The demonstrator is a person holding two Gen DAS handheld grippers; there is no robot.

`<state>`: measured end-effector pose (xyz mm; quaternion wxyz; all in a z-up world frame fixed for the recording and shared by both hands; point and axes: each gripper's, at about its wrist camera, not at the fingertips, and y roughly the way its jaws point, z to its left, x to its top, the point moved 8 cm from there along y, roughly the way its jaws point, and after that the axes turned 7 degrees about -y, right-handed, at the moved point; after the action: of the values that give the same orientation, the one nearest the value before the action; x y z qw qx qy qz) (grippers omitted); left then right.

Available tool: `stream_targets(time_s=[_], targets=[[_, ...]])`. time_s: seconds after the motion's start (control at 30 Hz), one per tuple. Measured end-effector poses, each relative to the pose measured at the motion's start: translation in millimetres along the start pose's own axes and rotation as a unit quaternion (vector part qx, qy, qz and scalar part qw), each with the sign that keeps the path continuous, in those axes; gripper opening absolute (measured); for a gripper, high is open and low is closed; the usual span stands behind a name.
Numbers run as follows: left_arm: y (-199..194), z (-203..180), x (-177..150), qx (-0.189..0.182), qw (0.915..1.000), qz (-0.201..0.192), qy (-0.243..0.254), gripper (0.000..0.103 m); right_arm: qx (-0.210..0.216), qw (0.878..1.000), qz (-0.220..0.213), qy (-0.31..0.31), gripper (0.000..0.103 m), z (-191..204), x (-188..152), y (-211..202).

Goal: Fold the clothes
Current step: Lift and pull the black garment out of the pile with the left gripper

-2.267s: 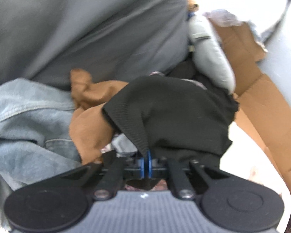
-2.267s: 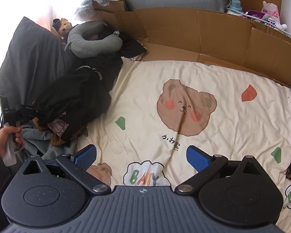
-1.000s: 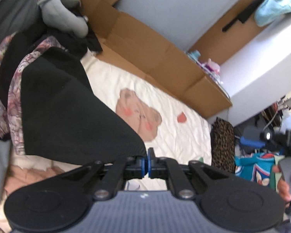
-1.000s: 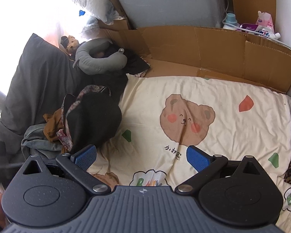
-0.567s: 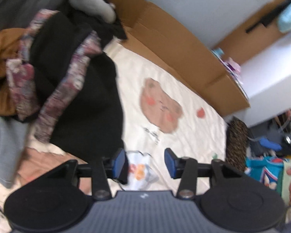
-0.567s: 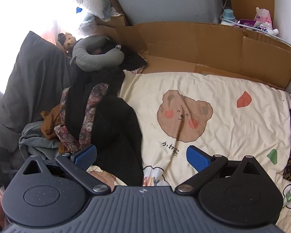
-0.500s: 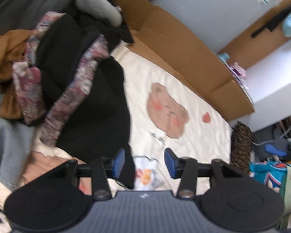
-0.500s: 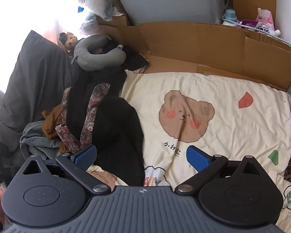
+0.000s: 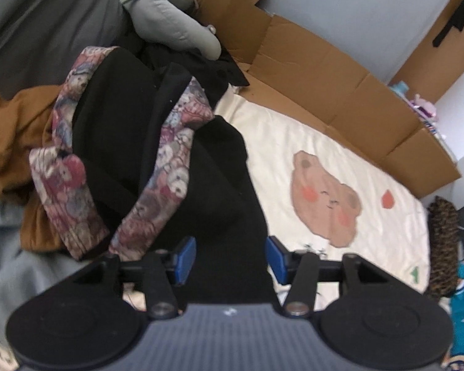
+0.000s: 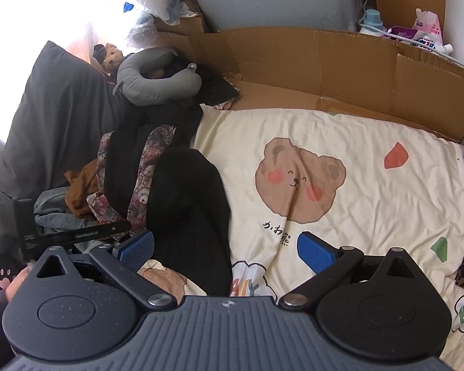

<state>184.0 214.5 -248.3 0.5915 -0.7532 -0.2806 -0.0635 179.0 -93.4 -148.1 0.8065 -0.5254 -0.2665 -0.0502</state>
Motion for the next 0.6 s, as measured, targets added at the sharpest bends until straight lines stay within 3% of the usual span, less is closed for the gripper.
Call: stream_targets(time_s=[0.33, 0.6], targets=[[48.8, -4.5, 11.8, 0.025, 0.998, -0.007, 0.057, 0.053, -0.01, 1.0, 0.008, 0.018, 0.102, -13.9, -4.7, 11.8], [85.4, 2.5, 17.9, 0.098, 0.9905, -0.017, 0.095, 0.055, -0.005, 0.999, 0.018, 0.035, 0.102, -21.5, -3.0, 17.4]])
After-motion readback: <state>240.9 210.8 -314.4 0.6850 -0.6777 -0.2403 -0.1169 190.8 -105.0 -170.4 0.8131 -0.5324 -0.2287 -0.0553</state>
